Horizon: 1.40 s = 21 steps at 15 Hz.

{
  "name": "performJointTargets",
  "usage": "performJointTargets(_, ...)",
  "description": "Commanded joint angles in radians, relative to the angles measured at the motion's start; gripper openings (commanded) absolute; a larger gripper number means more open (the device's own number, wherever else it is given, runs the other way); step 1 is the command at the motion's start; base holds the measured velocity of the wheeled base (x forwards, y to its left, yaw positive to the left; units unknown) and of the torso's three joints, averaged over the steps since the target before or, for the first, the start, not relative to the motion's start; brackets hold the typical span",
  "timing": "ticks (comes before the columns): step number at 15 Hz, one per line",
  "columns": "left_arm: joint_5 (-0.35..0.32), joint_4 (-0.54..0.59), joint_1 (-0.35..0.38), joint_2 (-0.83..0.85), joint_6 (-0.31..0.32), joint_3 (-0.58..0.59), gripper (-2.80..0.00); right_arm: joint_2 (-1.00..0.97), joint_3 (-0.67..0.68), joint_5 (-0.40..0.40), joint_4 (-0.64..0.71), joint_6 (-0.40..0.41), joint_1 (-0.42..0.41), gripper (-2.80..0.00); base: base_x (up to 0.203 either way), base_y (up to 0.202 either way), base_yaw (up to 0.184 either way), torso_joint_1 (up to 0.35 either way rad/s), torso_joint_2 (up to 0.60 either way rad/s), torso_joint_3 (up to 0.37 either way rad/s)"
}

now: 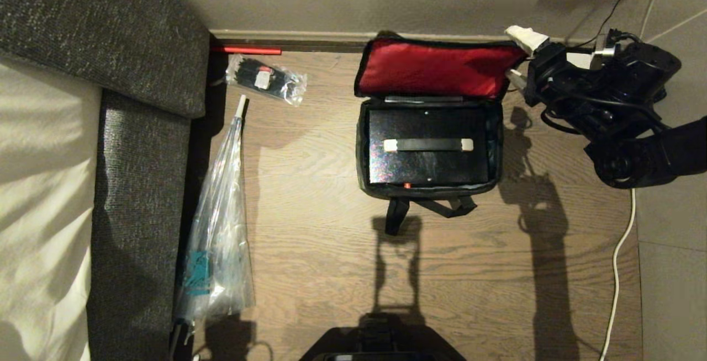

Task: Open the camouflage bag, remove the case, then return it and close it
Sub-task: Open the top of the storage box

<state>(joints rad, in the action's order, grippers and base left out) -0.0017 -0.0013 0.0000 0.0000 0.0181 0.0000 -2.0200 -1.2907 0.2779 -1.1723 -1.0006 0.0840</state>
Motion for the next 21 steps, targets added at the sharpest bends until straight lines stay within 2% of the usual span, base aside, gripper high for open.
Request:
performJointTargets(1,0.000,0.000,0.000,0.000,0.000,0.000,-2.80,-0.004,-0.004,0.001,-0.006,-0.005,-0.003,0.00,0.000,0.000,0.000,0.000,0.00,0.000)
performJointTargets(4,0.000,0.000,0.000,0.000,0.000,0.000,-2.80,-0.028,0.022,-0.006,-0.006,0.003,-0.003,0.00,0.000,0.000,0.000,0.000,0.00,0.000)
performJointTargets(6,0.000,0.000,0.000,0.000,0.000,0.000,-2.80,-0.064,-0.008,-0.023,-0.007,0.009,-0.003,0.00,0.000,0.000,0.000,0.000,0.00,0.000)
performJointTargets(14,0.000,0.000,0.000,0.000,0.000,0.000,-2.80,-0.132,-0.100,-0.028,-0.018,0.158,-0.003,0.00,0.000,0.000,0.000,0.000,0.00,0.000)
performJointTargets(18,0.000,0.000,0.000,0.000,0.000,0.000,-2.80,-0.143,-0.157,-0.018,-0.011,0.194,-0.007,0.00,0.000,0.000,0.000,0.000,0.00,0.000)
performJointTargets(21,0.000,0.000,0.000,0.000,0.000,0.000,-2.80,-0.151,-0.253,0.006,-0.008,0.231,-0.031,0.00,0.000,0.000,0.000,0.000,0.00,0.000)
